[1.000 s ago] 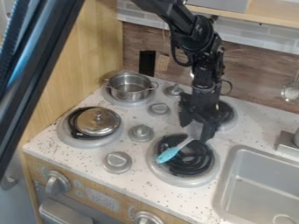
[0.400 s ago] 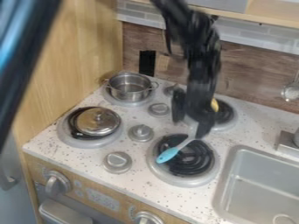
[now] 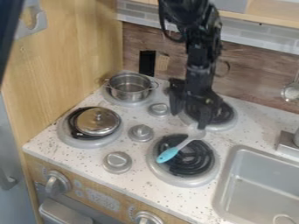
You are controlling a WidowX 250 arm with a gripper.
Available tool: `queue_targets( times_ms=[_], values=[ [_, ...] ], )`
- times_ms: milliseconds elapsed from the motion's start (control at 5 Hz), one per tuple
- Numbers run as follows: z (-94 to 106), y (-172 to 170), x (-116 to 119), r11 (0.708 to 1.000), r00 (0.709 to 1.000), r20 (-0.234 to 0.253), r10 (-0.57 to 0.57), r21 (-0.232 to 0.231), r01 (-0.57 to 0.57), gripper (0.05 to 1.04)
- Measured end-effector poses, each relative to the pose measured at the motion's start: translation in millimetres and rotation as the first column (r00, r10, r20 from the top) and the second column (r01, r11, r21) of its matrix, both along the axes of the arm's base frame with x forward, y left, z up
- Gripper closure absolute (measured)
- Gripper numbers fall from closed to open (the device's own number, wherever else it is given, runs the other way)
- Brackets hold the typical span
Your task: Move the spoon to the bottom right burner
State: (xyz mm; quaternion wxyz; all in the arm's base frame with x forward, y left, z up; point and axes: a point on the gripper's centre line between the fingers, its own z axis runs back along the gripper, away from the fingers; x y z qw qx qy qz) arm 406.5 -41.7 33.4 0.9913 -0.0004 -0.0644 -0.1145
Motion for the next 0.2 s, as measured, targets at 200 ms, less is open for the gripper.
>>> queue_targets(
  times_ms=[200],
  values=[
    [0.8,12.9,-7.0,0.998,0.998,-0.016,0.053,-0.017,-0.054,0.084]
  ],
)
